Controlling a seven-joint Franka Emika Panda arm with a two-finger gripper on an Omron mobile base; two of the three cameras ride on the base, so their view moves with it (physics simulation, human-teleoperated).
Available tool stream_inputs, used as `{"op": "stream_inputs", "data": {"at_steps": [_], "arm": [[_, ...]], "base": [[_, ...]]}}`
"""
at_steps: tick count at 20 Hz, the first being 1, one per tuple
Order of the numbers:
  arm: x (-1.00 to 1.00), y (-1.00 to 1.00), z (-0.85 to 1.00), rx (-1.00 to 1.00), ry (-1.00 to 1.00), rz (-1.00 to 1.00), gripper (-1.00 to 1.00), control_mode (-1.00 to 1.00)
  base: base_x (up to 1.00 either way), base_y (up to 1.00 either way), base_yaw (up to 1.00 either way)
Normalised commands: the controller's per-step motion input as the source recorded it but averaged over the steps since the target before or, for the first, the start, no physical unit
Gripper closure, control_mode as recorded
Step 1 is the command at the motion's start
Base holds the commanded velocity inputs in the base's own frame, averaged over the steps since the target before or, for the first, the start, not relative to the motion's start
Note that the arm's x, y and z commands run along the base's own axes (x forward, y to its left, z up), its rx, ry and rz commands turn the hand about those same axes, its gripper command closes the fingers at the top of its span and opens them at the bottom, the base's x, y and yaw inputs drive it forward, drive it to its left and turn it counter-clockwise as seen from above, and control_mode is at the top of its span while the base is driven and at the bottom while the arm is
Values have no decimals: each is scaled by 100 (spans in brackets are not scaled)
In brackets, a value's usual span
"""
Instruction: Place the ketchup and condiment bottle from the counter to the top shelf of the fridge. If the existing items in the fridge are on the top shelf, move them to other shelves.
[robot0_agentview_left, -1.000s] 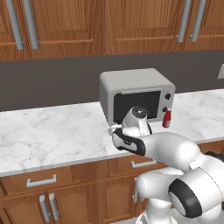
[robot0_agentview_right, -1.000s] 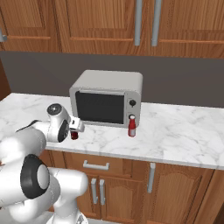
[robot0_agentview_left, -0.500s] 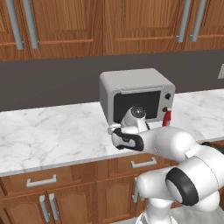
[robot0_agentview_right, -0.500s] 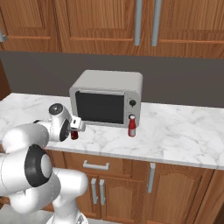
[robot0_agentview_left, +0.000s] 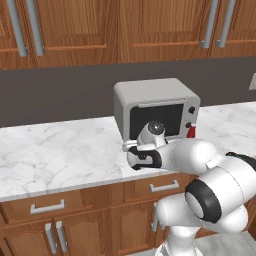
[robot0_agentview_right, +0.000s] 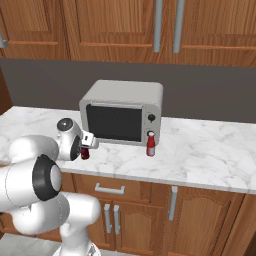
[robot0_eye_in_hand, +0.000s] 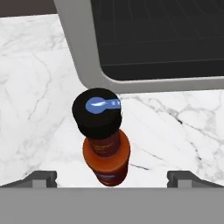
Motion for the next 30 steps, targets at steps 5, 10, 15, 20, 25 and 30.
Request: {"op": "stream_inputs", "data": {"at_steps": [5,10,15,20,25,30], "arm": [[14,2,0,0,-2,-1,-100,-100],[8,0,0,0,-1,0,-100,-100],[12,1,-1,0,-2,0,-100,-100],[11,0,-3,0,-3,0,-100,-100],[11,2,-1,0,-2,0,-100,-100],[11,5,-2,0,-6,0,-100,-100]], "base": [[0,0,0],[0,0,0],[0,0,0],[0,0,0],[0,0,0],[0,0,0]]}}
